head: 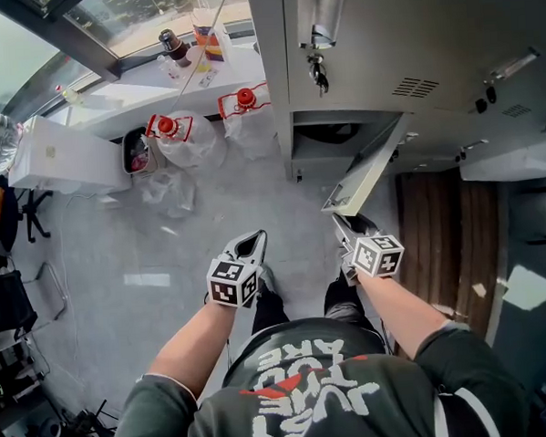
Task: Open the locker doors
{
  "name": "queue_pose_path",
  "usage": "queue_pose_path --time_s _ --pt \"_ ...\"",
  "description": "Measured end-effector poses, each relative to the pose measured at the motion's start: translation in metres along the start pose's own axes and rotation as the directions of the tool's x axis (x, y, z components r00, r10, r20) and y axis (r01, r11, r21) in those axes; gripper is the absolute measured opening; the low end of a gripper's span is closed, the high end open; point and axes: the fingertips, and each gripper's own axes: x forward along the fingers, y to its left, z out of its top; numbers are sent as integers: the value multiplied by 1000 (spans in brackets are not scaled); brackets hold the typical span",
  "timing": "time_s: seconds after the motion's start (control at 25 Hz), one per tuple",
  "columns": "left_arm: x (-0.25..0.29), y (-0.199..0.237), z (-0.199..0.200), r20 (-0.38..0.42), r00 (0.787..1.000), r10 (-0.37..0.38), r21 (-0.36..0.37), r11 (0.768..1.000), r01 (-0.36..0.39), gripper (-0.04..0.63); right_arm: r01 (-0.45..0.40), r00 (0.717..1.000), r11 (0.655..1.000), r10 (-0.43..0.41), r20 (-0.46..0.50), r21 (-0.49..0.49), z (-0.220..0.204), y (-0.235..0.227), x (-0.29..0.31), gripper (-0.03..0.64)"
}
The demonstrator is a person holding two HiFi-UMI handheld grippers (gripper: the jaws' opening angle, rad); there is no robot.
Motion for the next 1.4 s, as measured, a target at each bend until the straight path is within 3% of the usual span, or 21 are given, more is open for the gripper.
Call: queue_pose_path --time_s 1.4 --pt "29 -51 5 -27 998 -61 49 997 63 5 209 977 978 -209 39 6 -9 -111 -120 186"
